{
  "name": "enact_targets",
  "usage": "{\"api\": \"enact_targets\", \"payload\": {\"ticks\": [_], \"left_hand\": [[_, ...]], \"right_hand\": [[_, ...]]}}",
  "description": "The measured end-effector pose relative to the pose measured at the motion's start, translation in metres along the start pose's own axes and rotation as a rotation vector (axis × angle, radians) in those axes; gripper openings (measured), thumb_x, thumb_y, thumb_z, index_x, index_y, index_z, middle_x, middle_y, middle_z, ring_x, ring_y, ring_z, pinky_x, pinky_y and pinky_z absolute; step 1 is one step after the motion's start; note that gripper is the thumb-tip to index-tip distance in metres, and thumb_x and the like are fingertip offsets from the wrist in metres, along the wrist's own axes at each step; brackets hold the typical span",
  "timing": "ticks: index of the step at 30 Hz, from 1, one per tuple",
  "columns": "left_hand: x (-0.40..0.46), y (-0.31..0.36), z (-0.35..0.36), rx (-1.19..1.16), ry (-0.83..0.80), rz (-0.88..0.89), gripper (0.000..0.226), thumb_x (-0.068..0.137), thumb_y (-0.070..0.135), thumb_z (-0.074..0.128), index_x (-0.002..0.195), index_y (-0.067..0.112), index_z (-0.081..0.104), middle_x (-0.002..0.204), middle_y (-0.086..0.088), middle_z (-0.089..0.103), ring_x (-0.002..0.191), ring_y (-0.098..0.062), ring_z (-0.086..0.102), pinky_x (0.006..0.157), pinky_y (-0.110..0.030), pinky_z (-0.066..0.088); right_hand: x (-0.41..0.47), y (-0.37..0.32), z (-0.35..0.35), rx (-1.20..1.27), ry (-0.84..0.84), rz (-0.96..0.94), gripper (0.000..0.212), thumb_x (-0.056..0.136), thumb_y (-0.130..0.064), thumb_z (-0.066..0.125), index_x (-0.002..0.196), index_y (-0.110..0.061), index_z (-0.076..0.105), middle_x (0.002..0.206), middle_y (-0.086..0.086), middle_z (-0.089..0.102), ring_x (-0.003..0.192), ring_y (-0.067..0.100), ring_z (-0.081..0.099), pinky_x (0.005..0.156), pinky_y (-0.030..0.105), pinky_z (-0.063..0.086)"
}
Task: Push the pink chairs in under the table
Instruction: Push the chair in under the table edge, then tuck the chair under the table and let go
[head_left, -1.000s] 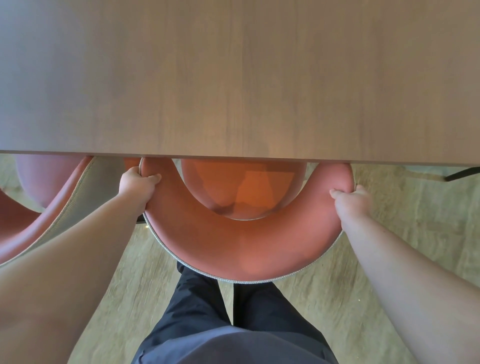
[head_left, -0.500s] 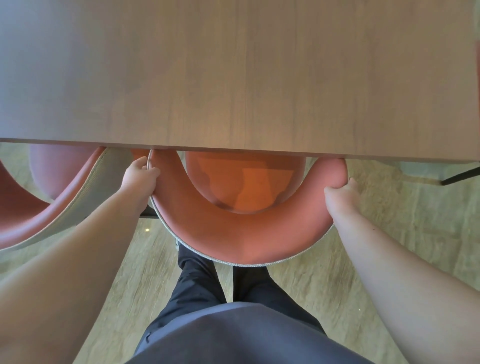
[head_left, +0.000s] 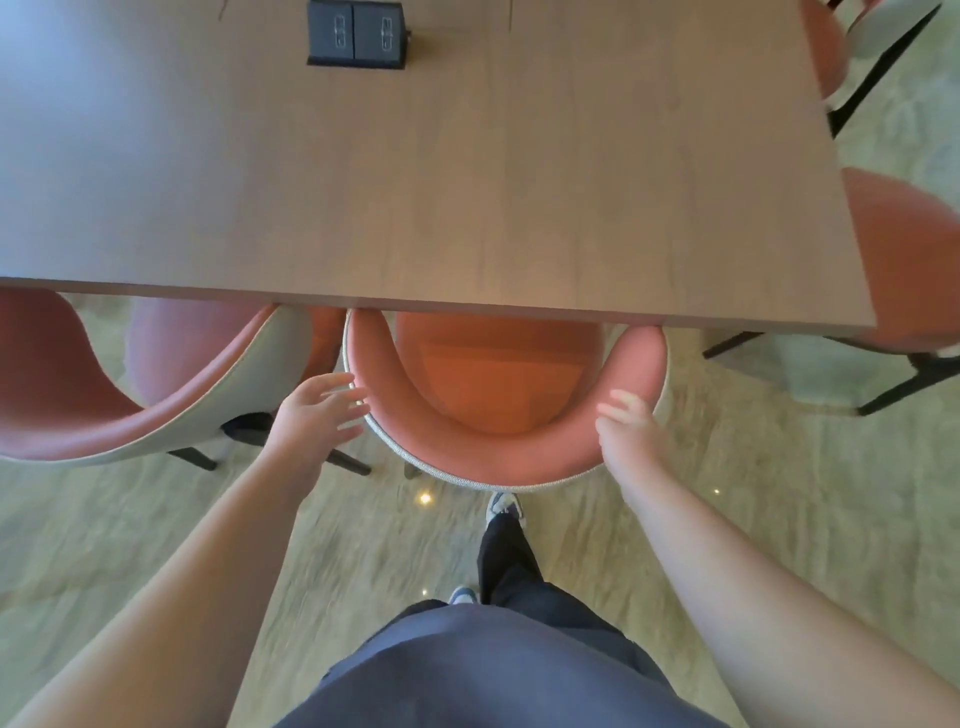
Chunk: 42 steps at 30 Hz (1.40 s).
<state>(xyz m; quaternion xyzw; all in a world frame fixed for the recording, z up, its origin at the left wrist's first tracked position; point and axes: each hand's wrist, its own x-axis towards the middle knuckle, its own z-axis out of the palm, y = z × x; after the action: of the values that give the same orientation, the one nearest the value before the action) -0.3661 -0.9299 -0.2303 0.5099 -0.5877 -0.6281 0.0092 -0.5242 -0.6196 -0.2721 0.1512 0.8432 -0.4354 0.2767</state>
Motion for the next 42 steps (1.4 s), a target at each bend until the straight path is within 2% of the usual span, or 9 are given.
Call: {"api": "enact_targets", "payload": {"ticks": [4,7,12,16,21,30,33,36,42], "left_hand": [[-0.047,0.000,-0.022,0.100,-0.054,0.115,0.021,0.100,0.009,0.055,0.108,0.023,0.068,0.101,-0.001,0.079,0.098,-0.021,0.075,0.091,-0.044,0.059],[-0.086,-0.001,-0.042,0.123,-0.069,0.191,0.021,0.102,0.011,0.053,0.110,0.024,0.068,0.102,-0.001,0.079,0.096,-0.020,0.075,0.092,-0.046,0.059],[-0.156,-0.003,-0.079,0.212,-0.107,0.266,0.021,0.103,0.014,0.055,0.111,0.027,0.069,0.101,0.007,0.079,0.094,-0.013,0.075,0.090,-0.044,0.059],[-0.203,-0.004,-0.103,0.207,-0.132,0.340,0.023,0.104,0.013,0.055,0.112,0.027,0.070,0.103,0.007,0.079,0.095,-0.013,0.075,0.088,-0.042,0.058],[-0.252,0.000,-0.087,0.090,-0.141,0.379,0.025,0.102,0.004,0.053,0.111,0.020,0.071,0.102,-0.004,0.079,0.096,-0.023,0.076,0.086,-0.046,0.057],[-0.313,0.031,0.072,0.233,-0.341,0.535,0.026,0.104,0.005,0.050,0.110,0.022,0.068,0.097,0.006,0.078,0.090,-0.014,0.076,0.073,-0.026,0.062],[-0.336,0.041,0.159,0.204,-0.446,0.556,0.028,0.103,-0.001,0.048,0.108,0.017,0.069,0.094,-0.003,0.079,0.085,-0.019,0.077,0.072,-0.028,0.063],[-0.367,0.041,0.256,0.129,-0.640,0.544,0.028,0.101,0.000,0.048,0.108,0.015,0.071,0.099,-0.014,0.077,0.089,-0.029,0.075,0.074,-0.032,0.063],[-0.435,0.043,0.430,0.220,-0.890,0.643,0.028,0.088,0.016,0.054,0.099,0.033,0.074,0.100,-0.007,0.077,0.093,-0.026,0.075,0.075,-0.032,0.061]], "right_hand": [[-0.060,0.003,0.008,0.157,0.004,-0.017,0.043,0.094,-0.004,0.047,0.132,-0.023,0.055,0.114,-0.006,0.071,0.095,0.016,0.066,0.095,0.043,0.055],[-0.113,0.000,0.010,0.261,-0.010,-0.075,0.041,0.094,0.002,0.042,0.127,-0.018,0.057,0.099,-0.004,0.071,0.092,0.013,0.069,0.089,0.037,0.058],[-0.195,-0.002,0.000,0.151,-0.139,-0.190,0.037,0.093,0.006,0.040,0.107,-0.020,0.062,0.089,0.001,0.074,0.081,0.016,0.069,0.077,0.037,0.056],[-0.235,0.000,-0.023,0.005,-0.213,-0.293,0.035,0.095,0.002,0.043,0.103,-0.026,0.063,0.086,-0.003,0.075,0.079,0.010,0.071,0.081,0.042,0.058],[-0.275,0.005,-0.065,0.081,-0.176,-0.450,0.036,0.099,-0.003,0.045,0.106,-0.032,0.063,0.094,-0.011,0.076,0.083,0.012,0.073,0.076,0.040,0.059],[-0.299,0.043,-0.206,0.292,-0.034,-0.594,0.032,0.102,-0.002,0.049,0.115,-0.028,0.064,0.097,-0.006,0.076,0.092,0.014,0.073,0.083,0.027,0.058],[-0.292,0.074,-0.268,0.399,0.049,-0.542,0.031,0.101,-0.001,0.049,0.114,-0.024,0.065,0.094,-0.004,0.076,0.089,0.014,0.073,0.081,0.022,0.057],[-0.284,0.115,-0.330,0.521,0.130,-0.472,0.033,0.099,0.005,0.048,0.110,-0.020,0.067,0.088,0.001,0.075,0.083,0.017,0.072,0.080,0.025,0.057],[-0.260,0.191,-0.455,0.585,0.366,-0.381,0.035,0.098,0.006,0.048,0.109,-0.021,0.067,0.087,0.000,0.074,0.083,0.018,0.071,0.079,0.025,0.058]]}}
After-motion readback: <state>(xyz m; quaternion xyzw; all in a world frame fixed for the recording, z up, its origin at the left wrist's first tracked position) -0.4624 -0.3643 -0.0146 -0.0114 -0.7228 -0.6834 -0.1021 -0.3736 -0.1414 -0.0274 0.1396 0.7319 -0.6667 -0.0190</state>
